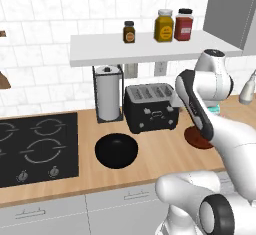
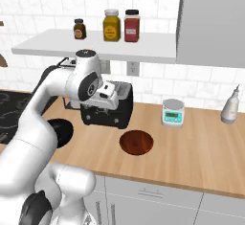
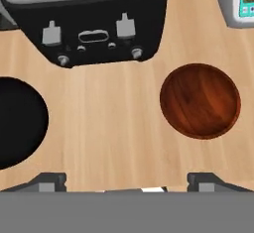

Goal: Pick up the bowls on the counter and stack them on top of one another in the open cabinet. Place the smaller bowl on top of the larger bowl.

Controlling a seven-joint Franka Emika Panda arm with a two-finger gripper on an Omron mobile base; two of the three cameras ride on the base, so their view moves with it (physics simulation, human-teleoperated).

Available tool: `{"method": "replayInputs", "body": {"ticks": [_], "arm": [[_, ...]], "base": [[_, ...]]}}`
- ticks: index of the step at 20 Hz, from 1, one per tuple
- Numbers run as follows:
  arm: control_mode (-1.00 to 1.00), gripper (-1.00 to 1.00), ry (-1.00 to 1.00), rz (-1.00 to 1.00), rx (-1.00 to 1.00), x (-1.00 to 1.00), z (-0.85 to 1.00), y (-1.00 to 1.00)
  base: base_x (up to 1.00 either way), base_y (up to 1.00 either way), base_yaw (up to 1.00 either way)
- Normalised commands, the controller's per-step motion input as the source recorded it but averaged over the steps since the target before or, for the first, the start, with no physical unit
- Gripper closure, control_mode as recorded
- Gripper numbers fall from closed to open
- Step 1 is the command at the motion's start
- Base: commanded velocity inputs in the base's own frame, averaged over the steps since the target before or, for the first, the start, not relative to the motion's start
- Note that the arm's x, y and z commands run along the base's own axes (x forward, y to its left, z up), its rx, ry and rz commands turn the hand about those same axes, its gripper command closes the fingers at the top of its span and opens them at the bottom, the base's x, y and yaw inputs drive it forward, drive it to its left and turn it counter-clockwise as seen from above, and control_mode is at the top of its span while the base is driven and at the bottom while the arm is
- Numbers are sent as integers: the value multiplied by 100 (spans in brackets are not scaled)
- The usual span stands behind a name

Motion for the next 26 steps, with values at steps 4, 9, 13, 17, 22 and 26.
{"method": "replayInputs", "body": {"ticks": [4, 9, 13, 17, 22, 26], "arm": [[-100, -100, 9, -1, -18, 11, -100, -58], [-100, -100, 16, 0, -7, 42, -97, -44], [-100, -100, 16, 3, -1, 69, -74, -54], [-100, -100, 2, 6, 1, 23, -52, -20], [-100, -100, -1, 3, 0, 6, -34, 1], [-100, -100, 0, 3, -5, 24, -36, 8]], "base": [[0, 0, 0], [0, 0, 0], [0, 0, 0], [0, 0, 0], [0, 0, 0], [0, 0, 0]]}}
